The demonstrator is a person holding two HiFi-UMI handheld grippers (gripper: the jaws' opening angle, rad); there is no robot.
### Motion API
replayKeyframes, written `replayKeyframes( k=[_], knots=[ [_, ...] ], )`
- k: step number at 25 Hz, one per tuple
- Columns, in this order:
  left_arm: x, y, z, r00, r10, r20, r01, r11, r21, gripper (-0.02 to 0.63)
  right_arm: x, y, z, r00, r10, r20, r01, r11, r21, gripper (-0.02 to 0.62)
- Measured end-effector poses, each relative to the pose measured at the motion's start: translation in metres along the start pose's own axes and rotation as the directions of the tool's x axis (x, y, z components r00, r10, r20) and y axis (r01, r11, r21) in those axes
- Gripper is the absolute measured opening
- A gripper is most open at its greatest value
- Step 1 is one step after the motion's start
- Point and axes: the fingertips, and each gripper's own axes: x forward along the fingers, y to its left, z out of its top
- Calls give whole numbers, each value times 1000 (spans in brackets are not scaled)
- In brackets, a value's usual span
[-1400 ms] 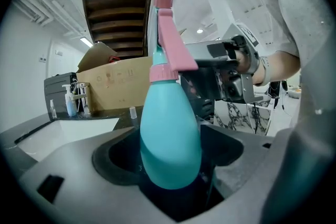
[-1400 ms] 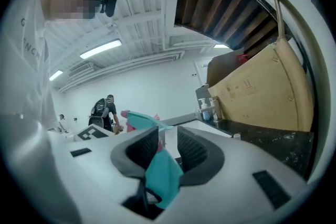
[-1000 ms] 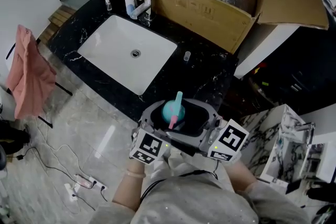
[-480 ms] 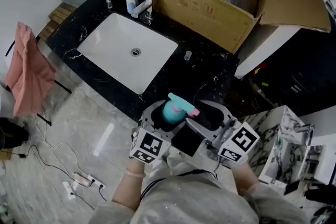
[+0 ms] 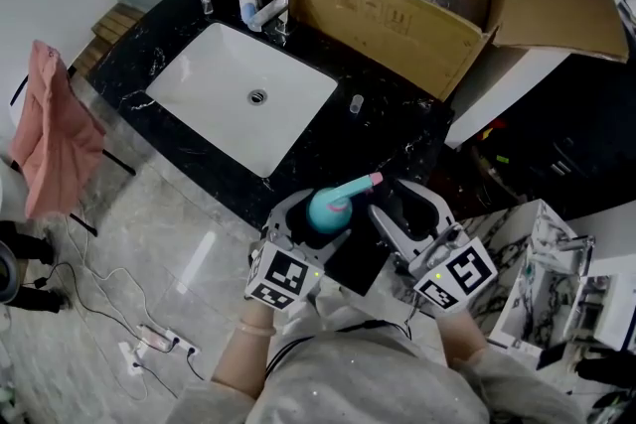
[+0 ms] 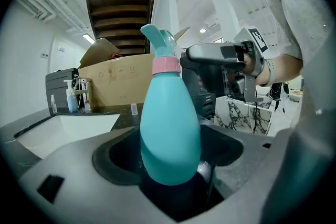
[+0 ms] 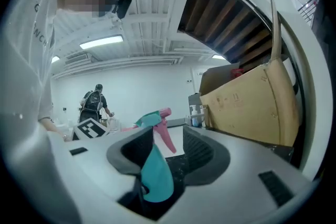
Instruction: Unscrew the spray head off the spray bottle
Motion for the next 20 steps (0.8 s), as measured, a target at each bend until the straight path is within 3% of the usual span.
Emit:
replayKeyframes(
  k=[6, 9, 12, 16, 20],
  knots=[
    [-1, 0, -2, 1000, 4, -5, -4, 1000, 5, 364, 17, 39, -3, 991, 135, -8, -135, 990, 33, 186],
    [0, 1, -1, 1000, 6, -3, -6, 1000, 4, 364, 34, 49, -4, 983, 181, -3, -180, 981, 71, 280],
    [1, 0, -1, 1000, 6, -7, -6, 1000, 7, 364, 45, 60, -3, 975, 221, -12, -220, 974, 53, 318],
    [1, 0, -2, 1000, 7, -7, -7, 1000, 6, 364, 50, 60, -7, 982, 184, -28, -184, 983, 7, 284],
    [0, 1, -2, 1000, 8, -9, -8, 1000, 4, 364, 37, 41, -4, 993, 117, 17, -118, 991, 62, 222]
  ],
)
